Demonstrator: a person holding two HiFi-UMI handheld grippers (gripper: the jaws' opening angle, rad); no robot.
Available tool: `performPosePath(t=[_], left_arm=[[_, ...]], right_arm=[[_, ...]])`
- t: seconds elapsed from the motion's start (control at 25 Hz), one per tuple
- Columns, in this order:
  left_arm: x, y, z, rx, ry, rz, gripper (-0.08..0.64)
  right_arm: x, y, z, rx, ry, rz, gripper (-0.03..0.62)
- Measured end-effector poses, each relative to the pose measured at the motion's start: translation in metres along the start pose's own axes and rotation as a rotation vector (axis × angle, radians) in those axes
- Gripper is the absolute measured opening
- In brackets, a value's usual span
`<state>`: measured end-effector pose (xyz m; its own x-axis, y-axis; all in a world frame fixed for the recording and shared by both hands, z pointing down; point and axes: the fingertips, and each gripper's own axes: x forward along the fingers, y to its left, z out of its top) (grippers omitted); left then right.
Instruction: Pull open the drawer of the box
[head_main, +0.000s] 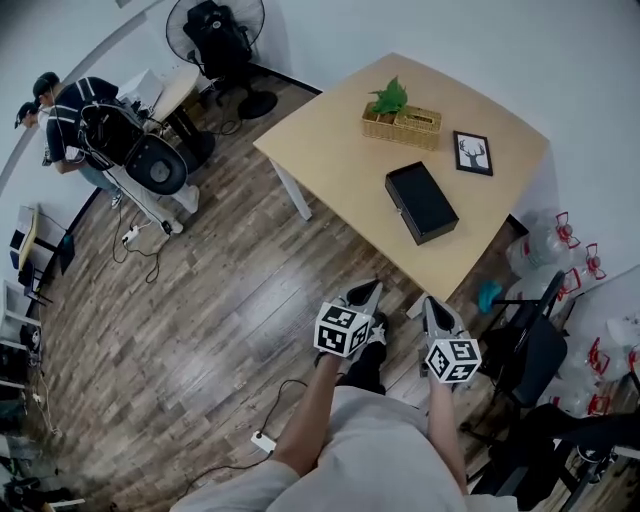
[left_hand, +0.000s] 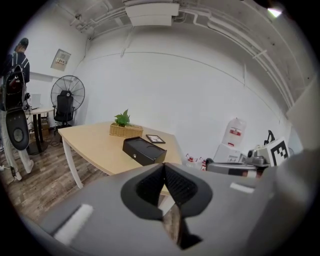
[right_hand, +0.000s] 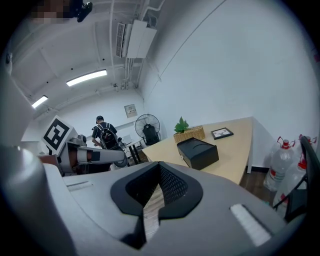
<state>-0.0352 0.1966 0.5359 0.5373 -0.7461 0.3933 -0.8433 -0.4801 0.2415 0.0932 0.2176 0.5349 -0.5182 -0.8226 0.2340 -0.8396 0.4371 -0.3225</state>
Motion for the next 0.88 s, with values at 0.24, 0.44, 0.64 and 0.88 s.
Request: performPosePath(t=[0.24, 0.44, 0.64, 0.88], left_arm=[[0.050, 0.025, 0.029, -0.025, -0.002, -0.013, 0.052], [0.084, 0.044, 0.049, -0.027, 0.014, -0.024, 0.054], [0.115, 0.070, 0.070, -0.031, 0.014, -0.030, 0.054], [0.154, 0.097, 0.085, -0.032, 0.040, -0.052, 0.054]], right_arm=[[0.042, -0.029, 0.019, -0.011, 0.042, 0.005, 0.002], [0.074, -0.053, 0.037, -0.028, 0.074, -0.023, 0.002], [0.109, -0.078, 0.050, -0.011, 0.089, -0.056, 0.002], [0.148, -0.103, 0.060, -0.008, 0.112, -0.096, 0.002]])
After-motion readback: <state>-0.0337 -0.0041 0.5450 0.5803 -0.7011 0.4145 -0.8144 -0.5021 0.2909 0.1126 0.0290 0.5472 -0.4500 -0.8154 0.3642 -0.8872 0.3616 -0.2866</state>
